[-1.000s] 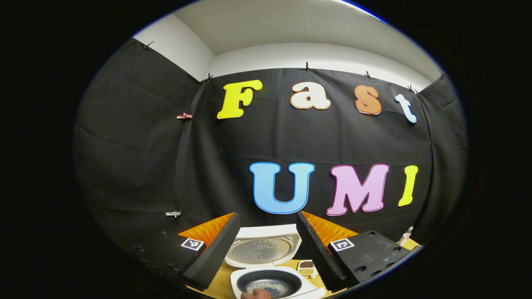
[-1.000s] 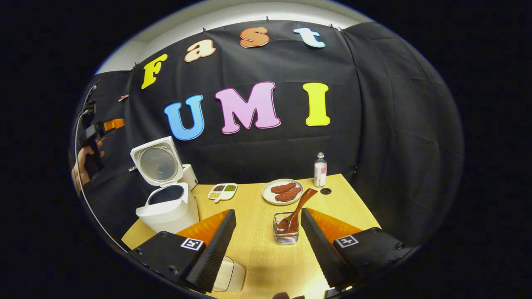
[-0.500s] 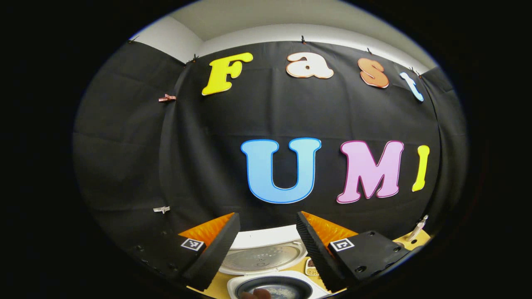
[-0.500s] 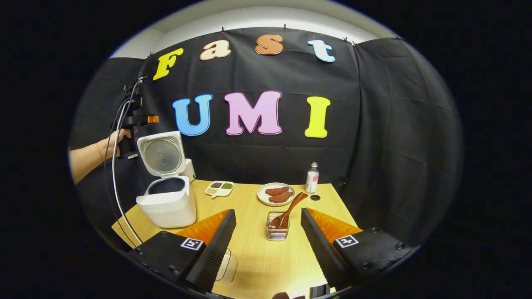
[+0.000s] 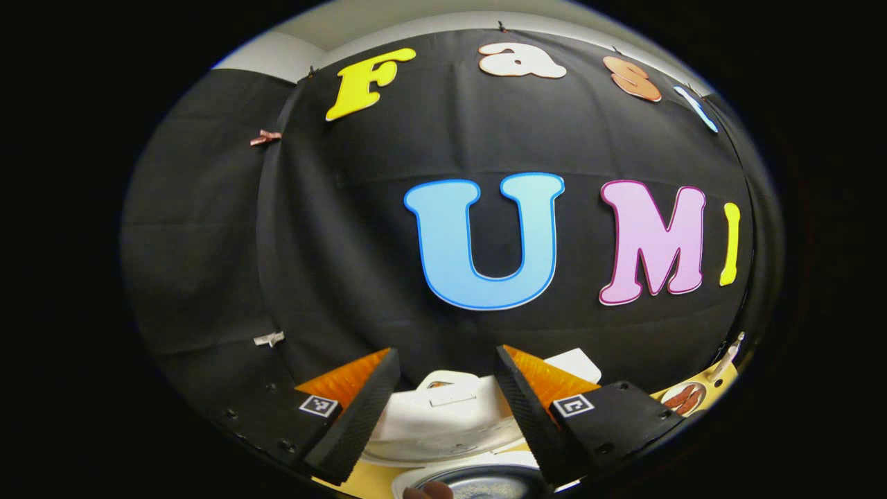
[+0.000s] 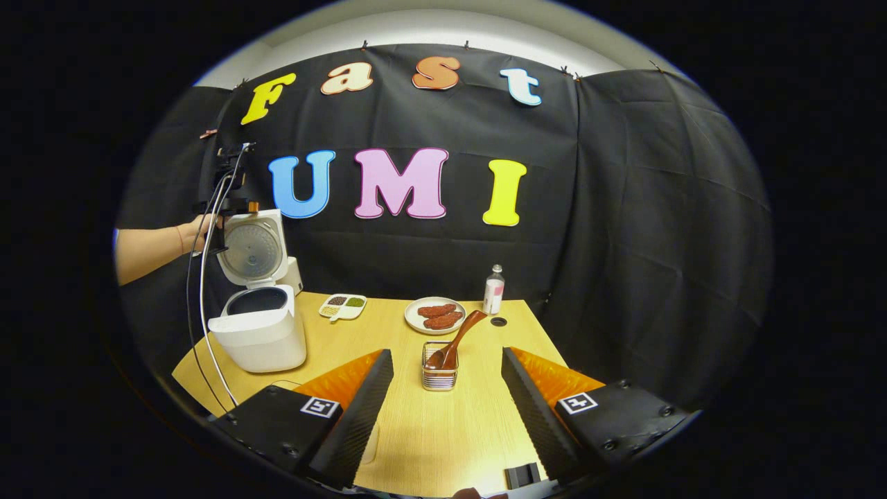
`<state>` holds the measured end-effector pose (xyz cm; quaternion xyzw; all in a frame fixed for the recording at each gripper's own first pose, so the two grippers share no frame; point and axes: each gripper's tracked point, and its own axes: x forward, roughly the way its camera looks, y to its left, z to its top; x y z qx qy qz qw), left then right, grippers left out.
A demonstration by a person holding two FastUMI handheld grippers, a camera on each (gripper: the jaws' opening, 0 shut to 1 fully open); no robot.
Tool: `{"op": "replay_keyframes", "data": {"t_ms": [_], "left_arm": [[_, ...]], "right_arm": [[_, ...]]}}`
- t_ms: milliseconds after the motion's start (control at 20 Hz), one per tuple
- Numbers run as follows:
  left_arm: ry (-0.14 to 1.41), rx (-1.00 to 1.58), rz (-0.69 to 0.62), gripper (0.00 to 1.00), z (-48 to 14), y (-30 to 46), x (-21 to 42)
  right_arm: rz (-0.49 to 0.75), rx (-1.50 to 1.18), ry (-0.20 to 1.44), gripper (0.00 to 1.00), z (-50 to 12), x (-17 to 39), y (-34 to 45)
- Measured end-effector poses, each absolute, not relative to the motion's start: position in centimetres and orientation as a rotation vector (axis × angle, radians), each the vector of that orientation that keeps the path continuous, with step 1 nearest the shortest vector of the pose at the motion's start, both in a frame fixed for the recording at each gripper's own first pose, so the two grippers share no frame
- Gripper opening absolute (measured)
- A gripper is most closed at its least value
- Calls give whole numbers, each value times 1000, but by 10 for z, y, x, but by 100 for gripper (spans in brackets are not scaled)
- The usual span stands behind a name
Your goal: Close the left gripper, press the button to open the rice cooker; take a wooden spoon from the chopstick holder with the right hand, scoop a spoonful of rice and pour it into the rice cooker, then put the wooden spoon back into the chopstick holder.
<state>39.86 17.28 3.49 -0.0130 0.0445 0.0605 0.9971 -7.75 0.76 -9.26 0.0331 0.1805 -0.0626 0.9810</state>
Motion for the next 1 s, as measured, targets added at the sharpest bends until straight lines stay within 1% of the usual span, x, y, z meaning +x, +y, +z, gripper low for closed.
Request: {"op": "replay_keyframes", "data": {"t_ms": [150,450,800,1000], "left_arm": [[109,-52,131,99,32,164,387],[135,-61,141,99,17,139,334],[224,-99,180,100,-25,111,277],[311,-127,186,99,-61,99,259]], "right_arm": [[-123,77,374,99,-97,-75,11],[-48,95,374,99,-96,-58,28],[38,91,350,99,-87,-55,39],[54,93,368,98,-94,-66,35]]}}
